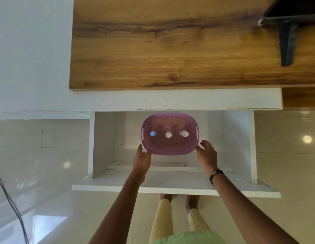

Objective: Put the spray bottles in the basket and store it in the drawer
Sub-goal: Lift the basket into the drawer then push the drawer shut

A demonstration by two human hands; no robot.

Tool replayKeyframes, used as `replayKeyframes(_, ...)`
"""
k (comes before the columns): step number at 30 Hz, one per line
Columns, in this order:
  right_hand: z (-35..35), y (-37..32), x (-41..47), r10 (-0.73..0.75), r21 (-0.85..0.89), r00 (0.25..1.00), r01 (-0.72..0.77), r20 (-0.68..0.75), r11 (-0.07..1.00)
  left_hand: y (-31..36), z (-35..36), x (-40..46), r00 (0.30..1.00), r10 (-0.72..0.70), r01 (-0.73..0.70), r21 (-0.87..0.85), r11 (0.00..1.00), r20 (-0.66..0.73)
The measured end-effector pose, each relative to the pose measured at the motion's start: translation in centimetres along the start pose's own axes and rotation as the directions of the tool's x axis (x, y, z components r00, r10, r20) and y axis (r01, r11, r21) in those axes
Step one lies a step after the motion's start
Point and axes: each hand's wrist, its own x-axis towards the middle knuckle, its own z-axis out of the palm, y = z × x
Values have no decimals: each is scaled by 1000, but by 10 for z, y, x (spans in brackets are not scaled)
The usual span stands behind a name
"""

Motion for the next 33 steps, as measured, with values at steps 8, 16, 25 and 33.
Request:
replayKeyframes(8, -16, -19, -93, -369, -219, 897, 421, 243, 880, 10, 4, -77, 910, 406, -406, 398, 823, 89)
replayKeyframes(16, -31, -2, -160, -499, -381, 751, 654, 432, 654, -27, 12, -143, 822, 505, -547, 606, 577, 262)
replayKeyframes(25, -36, 15, -152, -601, -484, 606, 790, 521, 376, -59, 11, -140, 702, 560, -645, 726, 239, 440)
replayKeyframes(33, -41, 16, -145, -624, -459, 527, 841, 576, 287, -35, 7, -128, 615, 552, -689, 724, 29, 563)
